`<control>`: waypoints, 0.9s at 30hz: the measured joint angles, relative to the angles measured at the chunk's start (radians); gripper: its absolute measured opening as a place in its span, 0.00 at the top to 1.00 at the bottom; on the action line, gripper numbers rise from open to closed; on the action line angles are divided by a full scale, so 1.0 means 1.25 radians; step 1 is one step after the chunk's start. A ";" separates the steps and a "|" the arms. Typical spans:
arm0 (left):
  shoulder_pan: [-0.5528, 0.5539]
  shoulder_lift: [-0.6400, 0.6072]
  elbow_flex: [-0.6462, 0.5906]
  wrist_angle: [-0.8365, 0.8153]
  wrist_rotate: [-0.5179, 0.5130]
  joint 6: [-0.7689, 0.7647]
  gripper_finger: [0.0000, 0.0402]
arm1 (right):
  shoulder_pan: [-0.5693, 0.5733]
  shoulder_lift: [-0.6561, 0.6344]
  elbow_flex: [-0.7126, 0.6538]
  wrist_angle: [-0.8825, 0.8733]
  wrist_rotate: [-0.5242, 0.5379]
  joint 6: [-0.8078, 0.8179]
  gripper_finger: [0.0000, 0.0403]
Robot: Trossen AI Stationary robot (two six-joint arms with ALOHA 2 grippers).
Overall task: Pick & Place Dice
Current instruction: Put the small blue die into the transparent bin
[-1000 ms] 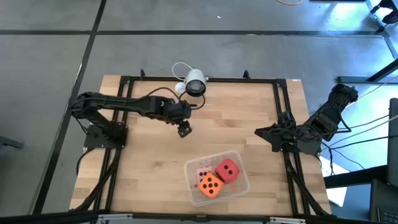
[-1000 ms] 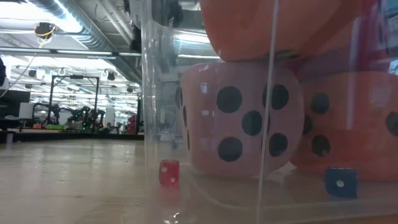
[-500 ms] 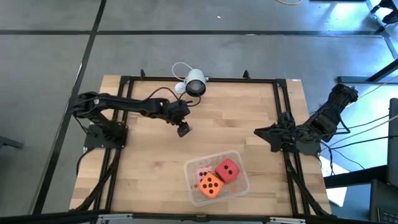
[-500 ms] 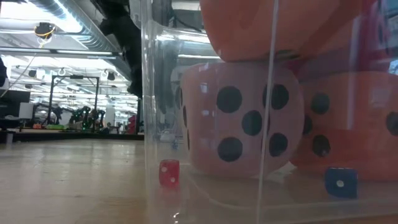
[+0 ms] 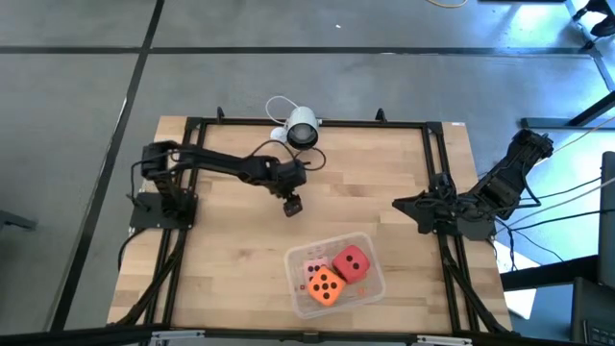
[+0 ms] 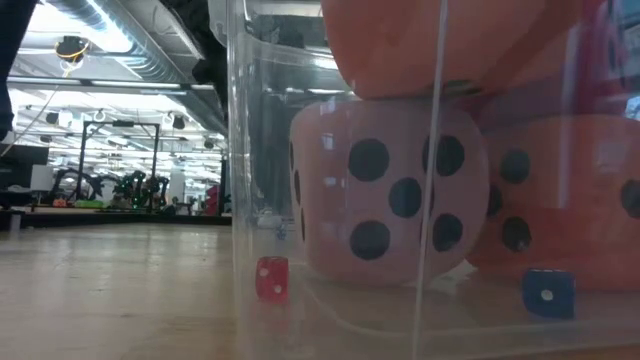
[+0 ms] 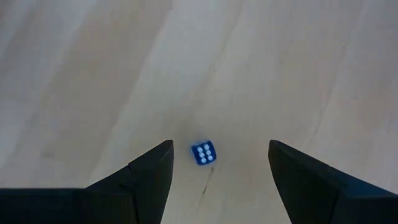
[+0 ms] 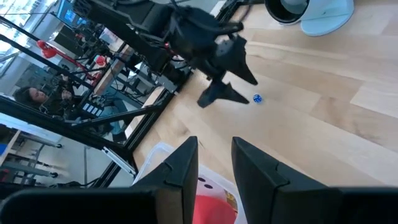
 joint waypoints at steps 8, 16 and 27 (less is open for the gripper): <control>-0.015 0.059 0.030 -0.058 -0.047 0.047 0.37 | 0.000 0.000 0.000 0.005 -0.009 0.000 0.76; -0.025 0.058 0.031 -0.057 -0.067 0.066 0.37 | 0.000 0.000 0.000 0.009 -0.012 0.000 0.76; -0.026 0.058 0.031 -0.058 -0.068 0.068 0.50 | 0.000 0.000 0.000 0.009 -0.012 0.000 0.76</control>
